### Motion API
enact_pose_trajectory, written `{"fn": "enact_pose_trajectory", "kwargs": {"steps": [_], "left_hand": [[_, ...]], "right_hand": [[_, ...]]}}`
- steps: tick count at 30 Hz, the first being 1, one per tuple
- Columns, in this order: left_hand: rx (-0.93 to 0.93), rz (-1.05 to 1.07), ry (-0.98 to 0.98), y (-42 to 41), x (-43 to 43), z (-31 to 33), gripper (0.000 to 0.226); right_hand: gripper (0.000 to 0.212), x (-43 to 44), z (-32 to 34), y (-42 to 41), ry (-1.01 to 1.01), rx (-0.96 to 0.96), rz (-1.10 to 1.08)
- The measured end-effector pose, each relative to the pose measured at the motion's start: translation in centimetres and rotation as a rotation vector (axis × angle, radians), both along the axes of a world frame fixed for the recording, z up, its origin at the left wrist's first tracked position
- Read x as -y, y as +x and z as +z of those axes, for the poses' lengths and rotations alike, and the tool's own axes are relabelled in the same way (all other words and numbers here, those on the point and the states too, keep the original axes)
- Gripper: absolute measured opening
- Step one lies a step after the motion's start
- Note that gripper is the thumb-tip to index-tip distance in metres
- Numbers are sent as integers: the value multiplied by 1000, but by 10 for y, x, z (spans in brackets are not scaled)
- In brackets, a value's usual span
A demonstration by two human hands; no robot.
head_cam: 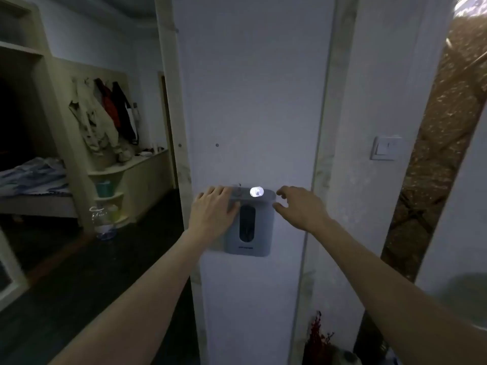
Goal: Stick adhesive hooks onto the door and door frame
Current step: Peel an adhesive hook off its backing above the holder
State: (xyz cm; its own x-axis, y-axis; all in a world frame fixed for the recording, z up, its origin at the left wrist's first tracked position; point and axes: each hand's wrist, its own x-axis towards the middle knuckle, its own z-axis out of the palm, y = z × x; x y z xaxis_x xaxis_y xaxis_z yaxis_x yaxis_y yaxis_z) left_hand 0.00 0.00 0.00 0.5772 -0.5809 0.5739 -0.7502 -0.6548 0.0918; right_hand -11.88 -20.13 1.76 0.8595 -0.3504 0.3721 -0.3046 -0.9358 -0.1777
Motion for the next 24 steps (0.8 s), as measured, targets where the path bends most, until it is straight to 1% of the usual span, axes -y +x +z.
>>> {"fn": "enact_pose_trajectory", "kwargs": {"steps": [2, 6, 14, 17, 20, 23, 24], "left_hand": [[-62, 9, -13, 6, 8, -1, 40], [-118, -18, -47, 25, 24, -11, 36], [-176, -91, -106, 81, 55, -8, 30], [-205, -106, -77, 98, 68, -7, 31], [-234, -137, -8, 110, 78, -7, 29], [-246, -175, 40, 119, 86, -6, 39], [-256, -187, 39, 121, 88, -5, 39]], "right_hand": [[49, 3, -3, 9, 67, 21, 11], [46, 9, -11, 36, 134, 42, 20], [46, 20, -15, 98, 201, 93, -16], [46, 25, -16, 119, 214, 86, -45], [38, 29, -16, 132, 247, 67, -85], [23, 35, -19, 142, 276, 67, -96], [21, 36, -18, 143, 274, 67, -98]]}}
